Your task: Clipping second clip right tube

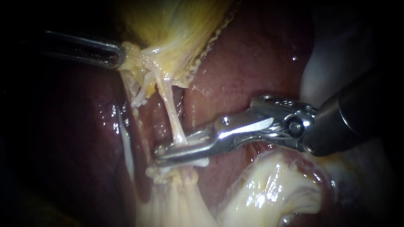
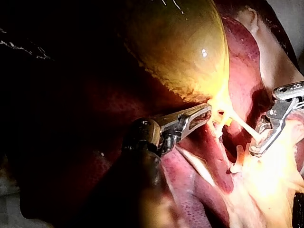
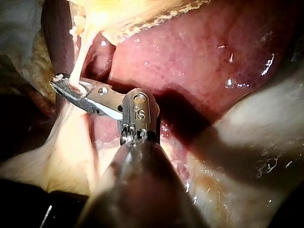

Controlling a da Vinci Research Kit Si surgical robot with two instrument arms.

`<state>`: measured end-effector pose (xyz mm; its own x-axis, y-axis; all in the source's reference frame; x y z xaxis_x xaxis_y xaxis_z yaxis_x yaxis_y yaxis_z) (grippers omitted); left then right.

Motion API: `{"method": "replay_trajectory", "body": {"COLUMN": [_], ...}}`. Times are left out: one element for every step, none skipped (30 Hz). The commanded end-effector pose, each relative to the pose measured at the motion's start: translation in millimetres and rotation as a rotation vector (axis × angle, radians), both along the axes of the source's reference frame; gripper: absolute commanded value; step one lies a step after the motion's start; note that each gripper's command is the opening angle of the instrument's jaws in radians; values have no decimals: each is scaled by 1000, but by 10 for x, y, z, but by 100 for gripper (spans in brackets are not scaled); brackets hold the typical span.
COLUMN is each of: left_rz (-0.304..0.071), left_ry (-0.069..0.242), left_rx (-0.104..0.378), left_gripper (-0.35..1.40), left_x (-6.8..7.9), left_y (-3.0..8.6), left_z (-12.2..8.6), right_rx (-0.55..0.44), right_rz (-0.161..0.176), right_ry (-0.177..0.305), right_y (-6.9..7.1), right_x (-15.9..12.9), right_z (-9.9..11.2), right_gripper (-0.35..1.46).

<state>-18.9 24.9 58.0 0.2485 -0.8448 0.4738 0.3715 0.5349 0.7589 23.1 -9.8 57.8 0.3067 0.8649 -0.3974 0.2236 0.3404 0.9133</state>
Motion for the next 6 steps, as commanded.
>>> {"method": "replay_trajectory", "body": {"left_rz": [-1, -1, -1, -1, -1, -1], "left_ry": [0, 0, 0, 0, 0, 0], "left_rx": [0, 0, 0, 0, 0, 0], "left_gripper": [-35, -35, -35, -35, -35, -35], "left_x": [0, -1, -1, -1, -1, -1], "left_y": [0, 0, 0, 0, 0, 0], "left_z": [0, 0, 0, 0, 0, 0], "right_rx": [2, 2, 2, 2, 2, 2], "right_rz": [0, 0, 0, -1, -1, -1], "right_ry": [-1, -1, -1, -1, -1, -1], "right_y": [0, 0, 0, 0, 0, 0], "right_x": [0, 0, 0, 0, 0, 0], "right_z": [0, -1, -1, -1, 0, 0], "right_gripper": [-35, -35, -35, -35, -35, -35]}}
